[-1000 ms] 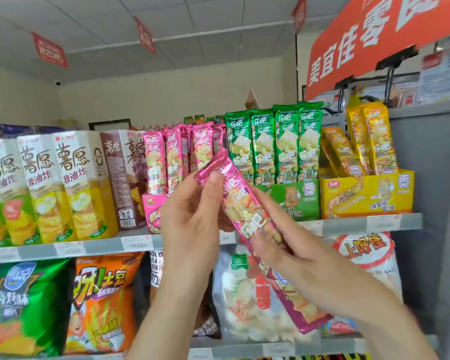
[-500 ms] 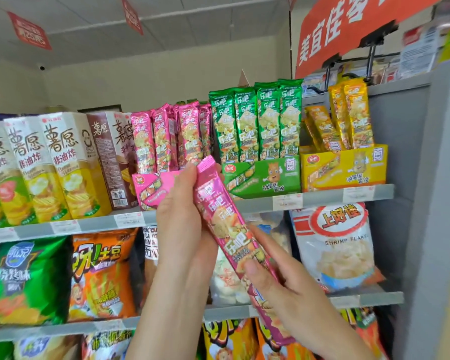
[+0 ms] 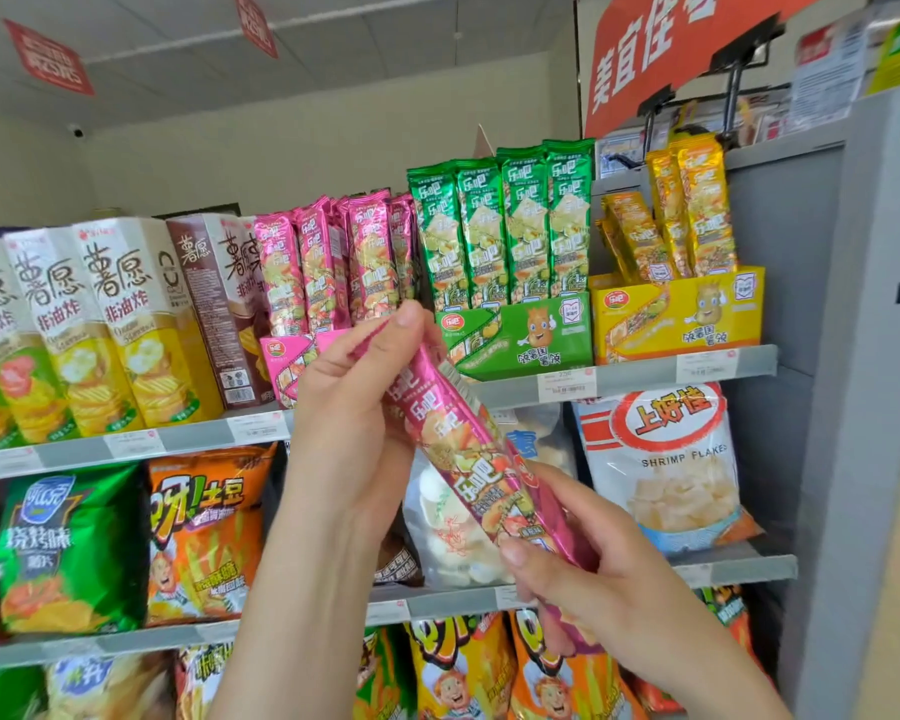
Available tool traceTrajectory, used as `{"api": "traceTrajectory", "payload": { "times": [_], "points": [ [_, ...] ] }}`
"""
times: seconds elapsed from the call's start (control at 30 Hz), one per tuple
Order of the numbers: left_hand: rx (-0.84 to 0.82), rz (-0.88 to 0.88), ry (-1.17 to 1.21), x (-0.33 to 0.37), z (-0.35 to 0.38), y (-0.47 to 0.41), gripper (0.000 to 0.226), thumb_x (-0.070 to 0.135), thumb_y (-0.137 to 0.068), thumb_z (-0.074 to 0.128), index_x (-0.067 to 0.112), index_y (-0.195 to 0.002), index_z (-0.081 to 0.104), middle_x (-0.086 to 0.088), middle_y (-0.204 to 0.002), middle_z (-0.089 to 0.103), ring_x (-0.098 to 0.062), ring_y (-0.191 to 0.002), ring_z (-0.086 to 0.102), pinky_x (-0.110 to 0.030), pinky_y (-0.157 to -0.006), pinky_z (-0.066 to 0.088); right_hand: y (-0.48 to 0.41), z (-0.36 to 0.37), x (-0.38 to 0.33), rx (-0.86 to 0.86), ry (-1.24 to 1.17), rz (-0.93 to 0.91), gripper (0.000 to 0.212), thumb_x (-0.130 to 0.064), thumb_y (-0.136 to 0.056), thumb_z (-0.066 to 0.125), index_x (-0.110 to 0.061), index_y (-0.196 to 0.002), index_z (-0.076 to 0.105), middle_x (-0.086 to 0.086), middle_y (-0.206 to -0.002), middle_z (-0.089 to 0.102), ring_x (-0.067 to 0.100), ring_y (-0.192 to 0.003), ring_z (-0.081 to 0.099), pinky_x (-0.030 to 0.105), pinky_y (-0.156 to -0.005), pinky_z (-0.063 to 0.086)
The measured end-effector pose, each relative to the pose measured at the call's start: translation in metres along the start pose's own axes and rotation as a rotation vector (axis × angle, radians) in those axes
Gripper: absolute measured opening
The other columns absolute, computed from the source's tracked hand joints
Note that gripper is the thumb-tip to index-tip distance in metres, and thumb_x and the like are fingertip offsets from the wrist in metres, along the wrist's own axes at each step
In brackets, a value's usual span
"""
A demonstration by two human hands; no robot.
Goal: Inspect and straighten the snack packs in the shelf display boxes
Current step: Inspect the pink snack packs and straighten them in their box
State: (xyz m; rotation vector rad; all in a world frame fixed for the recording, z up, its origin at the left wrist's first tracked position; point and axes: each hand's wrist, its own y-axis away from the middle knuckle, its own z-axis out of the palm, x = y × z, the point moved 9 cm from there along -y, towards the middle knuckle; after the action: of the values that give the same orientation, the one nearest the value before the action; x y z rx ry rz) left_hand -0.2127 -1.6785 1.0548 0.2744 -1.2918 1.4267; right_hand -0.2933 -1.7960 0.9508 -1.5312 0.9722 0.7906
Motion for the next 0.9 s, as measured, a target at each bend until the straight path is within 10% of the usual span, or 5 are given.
{"api": "traceTrajectory", "payload": {
  "times": [0.23,0.37,0.53,0.77,0.9],
  "points": [
    [0.111,0.058,0.053,0.0,-0.004,0.0,0.016,0.026,-0.077,0.063,0.01,-0.078,0.064,0.001,-0.065,0.059,-0.009,-0.059,0.053,-0.023,-0.063,0.046,0.002,-0.018,0.002,0.162,0.114,-0.065,0.044,-0.076,-0.076,0.056,-0.057,-0.116,0.058,0.009,-0.075,0.059,0.023,-0.058,0.055,0.04,-0.056,0.051],
    [0.138,0.083,-0.058,0.0,-0.007,0.001,0.023,0.038,-0.078,0.066,0.016,-0.083,0.061,0.004,-0.068,0.054,-0.007,-0.06,0.049,-0.02,-0.06,0.043,0.005,-0.025,0.007,0.221,0.073,-0.084,0.038,-0.068,-0.083,0.05,-0.058,-0.119,0.058,-0.005,-0.095,0.072,0.02,-0.079,0.067,0.042,-0.073,0.059],
    [0.178,0.113,-0.162,-0.003,-0.008,0.004,0.027,0.04,-0.073,0.077,0.026,-0.092,0.063,-0.004,-0.088,0.051,-0.015,-0.074,0.047,-0.038,-0.075,0.036,0.012,-0.024,-0.011,0.333,0.206,-0.209,0.032,-0.06,-0.089,0.048,-0.065,-0.12,0.052,-0.026,-0.102,0.069,-0.001,-0.081,0.066,0.008,-0.066,0.049],
    [0.275,-0.003,0.055,-0.024,-0.015,0.008,0.116,0.042,-0.048,0.087,0.002,-0.145,0.037,-0.011,-0.13,0.06,-0.023,-0.119,0.058,-0.048,-0.11,0.037,0.021,-0.02,-0.019,0.455,0.239,-0.291,0.034,-0.053,-0.093,0.049,-0.061,-0.126,0.05,-0.023,-0.103,0.07,0.0,-0.082,0.066,0.005,-0.065,0.044],
    [0.257,-0.01,0.041,-0.031,-0.011,0.017,0.111,0.041,-0.052,0.09,-0.006,-0.14,0.04,-0.018,-0.128,0.059,-0.029,-0.115,0.058,-0.046,-0.105,0.043,0.021,-0.019,-0.017,0.508,0.239,-0.289,0.034,-0.054,-0.092,0.05,-0.062,-0.125,0.049,-0.025,-0.108,0.068,0.002,-0.094,0.067,0.01,-0.072,0.049]
  ]
}}
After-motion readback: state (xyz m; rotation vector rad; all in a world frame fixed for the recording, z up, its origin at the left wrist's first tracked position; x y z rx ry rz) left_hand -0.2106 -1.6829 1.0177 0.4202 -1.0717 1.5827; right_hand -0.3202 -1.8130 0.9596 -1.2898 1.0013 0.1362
